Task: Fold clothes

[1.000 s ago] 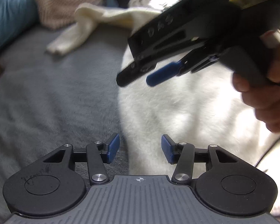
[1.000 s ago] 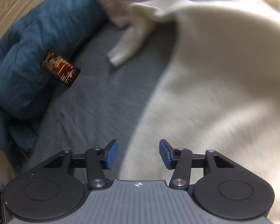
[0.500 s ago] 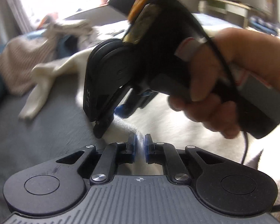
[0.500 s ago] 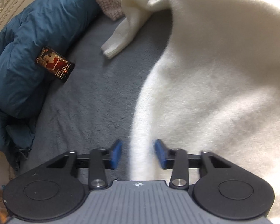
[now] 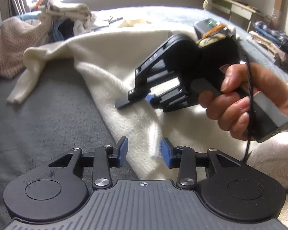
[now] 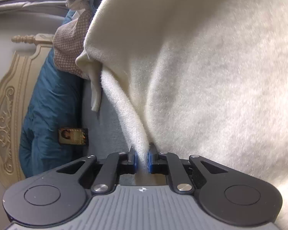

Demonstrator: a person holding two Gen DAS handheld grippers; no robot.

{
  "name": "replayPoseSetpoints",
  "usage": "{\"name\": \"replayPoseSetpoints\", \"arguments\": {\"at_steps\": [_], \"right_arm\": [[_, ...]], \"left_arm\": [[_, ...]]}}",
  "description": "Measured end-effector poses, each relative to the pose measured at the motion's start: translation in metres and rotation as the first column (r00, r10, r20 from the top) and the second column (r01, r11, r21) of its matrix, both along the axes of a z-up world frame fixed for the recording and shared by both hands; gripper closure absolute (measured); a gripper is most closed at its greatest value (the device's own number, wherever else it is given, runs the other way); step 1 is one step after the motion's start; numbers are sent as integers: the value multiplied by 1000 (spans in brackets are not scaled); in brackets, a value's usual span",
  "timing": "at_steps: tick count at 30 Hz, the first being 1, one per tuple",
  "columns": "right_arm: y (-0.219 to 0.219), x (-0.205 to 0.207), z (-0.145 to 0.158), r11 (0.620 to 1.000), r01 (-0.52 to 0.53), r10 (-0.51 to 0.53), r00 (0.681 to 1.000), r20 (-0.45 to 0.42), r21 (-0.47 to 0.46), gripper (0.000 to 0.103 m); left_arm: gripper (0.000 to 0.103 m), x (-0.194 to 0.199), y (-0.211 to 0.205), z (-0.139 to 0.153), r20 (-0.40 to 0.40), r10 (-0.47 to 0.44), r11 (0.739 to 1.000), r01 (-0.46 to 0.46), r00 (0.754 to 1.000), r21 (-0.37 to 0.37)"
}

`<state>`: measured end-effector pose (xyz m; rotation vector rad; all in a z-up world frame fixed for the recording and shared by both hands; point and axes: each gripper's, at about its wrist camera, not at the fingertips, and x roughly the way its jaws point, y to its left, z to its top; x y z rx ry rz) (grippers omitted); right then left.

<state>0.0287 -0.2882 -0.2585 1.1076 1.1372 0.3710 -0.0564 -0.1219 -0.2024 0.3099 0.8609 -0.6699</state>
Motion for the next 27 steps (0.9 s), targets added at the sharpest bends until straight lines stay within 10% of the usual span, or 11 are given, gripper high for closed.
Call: {"name": "replayPoseSetpoints", "arguments": {"at_steps": [16,27], "right_arm": [[-8,-2,10,996,-39,43,998,49,-76,89],[-29,-4,-5,995,65,-65,998,-5,73,90]], "left_arm": [[65,-4,1,5,-65,-63,996,59,996,-61],[65,-27,-22,-10,102,-255,951,230,962,205]]}}
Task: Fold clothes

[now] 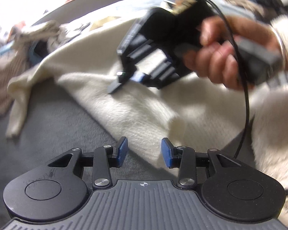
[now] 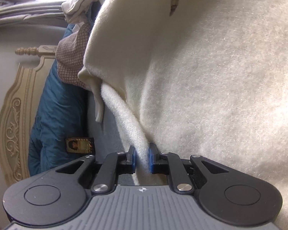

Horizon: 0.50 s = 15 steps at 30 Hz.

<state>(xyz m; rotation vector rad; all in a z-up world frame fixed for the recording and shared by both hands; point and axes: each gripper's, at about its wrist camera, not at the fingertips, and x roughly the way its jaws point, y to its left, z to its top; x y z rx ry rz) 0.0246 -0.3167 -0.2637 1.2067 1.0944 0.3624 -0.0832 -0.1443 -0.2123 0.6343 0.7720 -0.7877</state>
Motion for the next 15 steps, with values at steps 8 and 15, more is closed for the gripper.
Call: {"name": "replayPoseSetpoints", "arguments": {"at_steps": [8,15], "right_arm": [[-3,5,4,997,33,-33,999,-1,76,90],[0,11,7,995,32,-33,999,6,99,90]], "left_arm": [[64,-7,-25,-18,104,-19,992,5,994,128],[63,-15,-35,-18,230,-33,985,-8,973,175]]}}
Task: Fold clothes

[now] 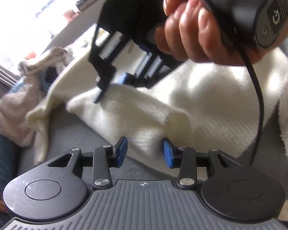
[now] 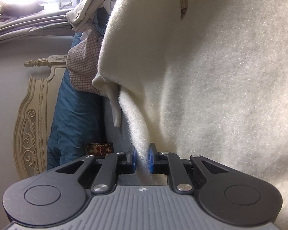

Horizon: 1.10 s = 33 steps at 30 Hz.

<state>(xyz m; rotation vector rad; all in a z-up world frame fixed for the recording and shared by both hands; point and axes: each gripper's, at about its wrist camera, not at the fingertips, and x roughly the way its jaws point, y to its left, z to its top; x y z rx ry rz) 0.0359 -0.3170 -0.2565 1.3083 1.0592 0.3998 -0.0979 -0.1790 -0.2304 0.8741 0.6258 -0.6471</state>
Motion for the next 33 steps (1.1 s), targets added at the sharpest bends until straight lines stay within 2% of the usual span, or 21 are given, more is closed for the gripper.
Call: {"name": "replayPoseSetpoints", "arguments": {"at_steps": [3,7,11,16,19,21,24,26,28,29,31,33], "right_arm": [[-2,2,-1,999,21,-21,1000,-9,31,90],[0,6,2,999,27,-27,1000,-9,32,90],[4,4,2,998,33,-32,999,-14,46,90],[4,-1,0,998,40,-39,999,-19,49,90],[0,0,4,999,29,-29,1000,-12,-23,88],[-6,-2,8,995,28,-29,1000,-4,-94,87],[-15,-15,26,975,31,-15,997,74,-221,78],[-19,-26,41,953,3,35,992,120,-304,75],[-15,-38,58,911,-62,141,976,166,-409,72],[-10,-44,66,877,-103,210,960,183,-469,65],[4,-57,80,787,-178,355,914,198,-590,59],[18,-68,87,692,-220,470,860,198,-688,58]], "left_arm": [[63,-3,1,5,-3,-33,999,33,999,-21],[60,-5,-8,2,36,-66,998,66,997,14],[60,5,-18,-4,69,-23,999,20,997,48],[61,12,-14,1,74,30,999,-32,997,24],[72,21,-6,6,43,82,997,-82,996,-17],[73,26,-1,10,28,120,992,-119,992,-45],[74,35,6,16,6,158,984,-157,987,-86],[74,36,10,18,-1,174,979,-173,985,-109],[74,33,13,21,-7,184,974,-184,983,-132],[74,33,15,22,-15,192,971,-192,981,-140],[74,35,18,25,-32,207,965,-209,978,-158],[74,38,22,26,-53,221,959,-226,974,-170]]}}
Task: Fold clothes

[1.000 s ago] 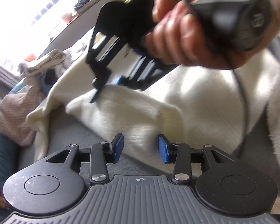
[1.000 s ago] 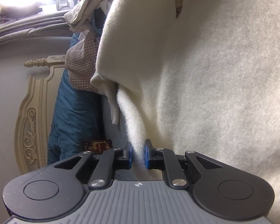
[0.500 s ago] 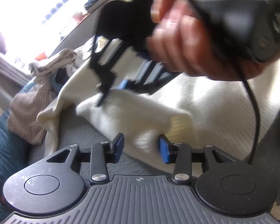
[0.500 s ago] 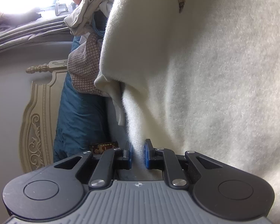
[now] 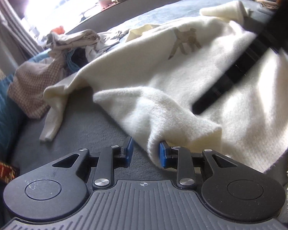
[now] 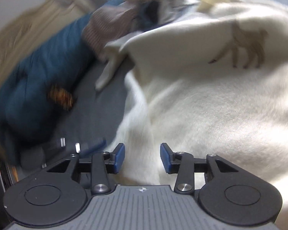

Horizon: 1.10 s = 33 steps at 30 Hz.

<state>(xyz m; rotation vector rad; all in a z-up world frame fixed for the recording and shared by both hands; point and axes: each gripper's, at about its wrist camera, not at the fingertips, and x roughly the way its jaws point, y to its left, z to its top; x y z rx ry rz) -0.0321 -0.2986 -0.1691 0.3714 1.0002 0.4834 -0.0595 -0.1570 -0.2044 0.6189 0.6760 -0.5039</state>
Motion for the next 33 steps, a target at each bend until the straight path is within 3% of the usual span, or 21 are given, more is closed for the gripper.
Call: {"name": "replayPoseSetpoints", "arguments": {"at_steps": [3,6,9,14,18,22,33], "right_arm": [[22,-9,0,980,-128,134,990,35,-152,58],[46,-12,-11,923,-232,249,968,18,-306,58],[63,-13,-18,884,-235,276,960,44,-405,61],[55,-9,-4,937,-97,154,977,149,-336,77],[43,-7,11,974,-37,80,979,186,-223,79],[46,-4,18,978,-41,80,978,190,-203,80],[61,-2,25,984,-60,94,975,200,-170,80]], "left_arm": [[74,4,4,2,-12,15,1000,-15,1000,-16],[74,2,8,5,-10,32,999,-32,999,-29],[74,1,12,5,-13,46,998,-47,999,-35],[71,-4,19,3,-28,55,998,-56,998,-34],[64,-13,19,7,-12,15,999,-15,1000,-49],[60,-21,16,11,11,-39,997,39,999,-67],[59,-22,-1,6,68,-30,1000,29,997,4]]}}
